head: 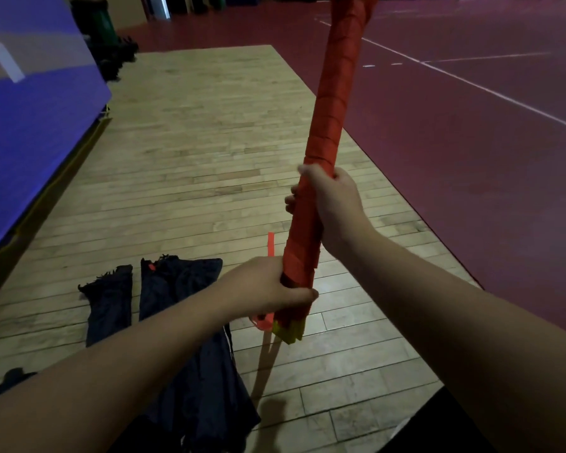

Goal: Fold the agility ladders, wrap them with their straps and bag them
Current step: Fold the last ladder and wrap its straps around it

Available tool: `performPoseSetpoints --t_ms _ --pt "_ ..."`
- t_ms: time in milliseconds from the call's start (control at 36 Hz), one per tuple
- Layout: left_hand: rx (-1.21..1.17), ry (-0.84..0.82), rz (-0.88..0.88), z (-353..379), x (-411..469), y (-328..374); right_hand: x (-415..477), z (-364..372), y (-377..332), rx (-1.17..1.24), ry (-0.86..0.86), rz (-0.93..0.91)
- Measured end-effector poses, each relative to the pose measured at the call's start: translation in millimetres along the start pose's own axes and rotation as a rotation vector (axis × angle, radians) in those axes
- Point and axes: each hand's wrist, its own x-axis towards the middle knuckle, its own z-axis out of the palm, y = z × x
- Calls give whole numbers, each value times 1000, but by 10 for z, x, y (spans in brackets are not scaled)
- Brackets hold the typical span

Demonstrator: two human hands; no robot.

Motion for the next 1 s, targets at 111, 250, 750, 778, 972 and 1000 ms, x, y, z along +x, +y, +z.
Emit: performPoseSetpoints --t_ms 111,250,750,778,972,1000 --pt "-314 -283 186 -244 -81 -3 -31 -111 -244 287 -366 189" --pt "-430 -460 221 -217 -147 18 -80 -138 -223 277 -541 364" --pt "-103 -9 -15 35 -129 178 22 19 123 -266 107 -76" --pt "-96 22 -2 25 -116 167 22 22 104 -201 89 -27" --pt "-608 -276 181 -293 -147 82 -20 -49 -164 263 -100 273" --pt "-695 -340 214 -321 -159 71 -36 -49 -172 338 -138 314"
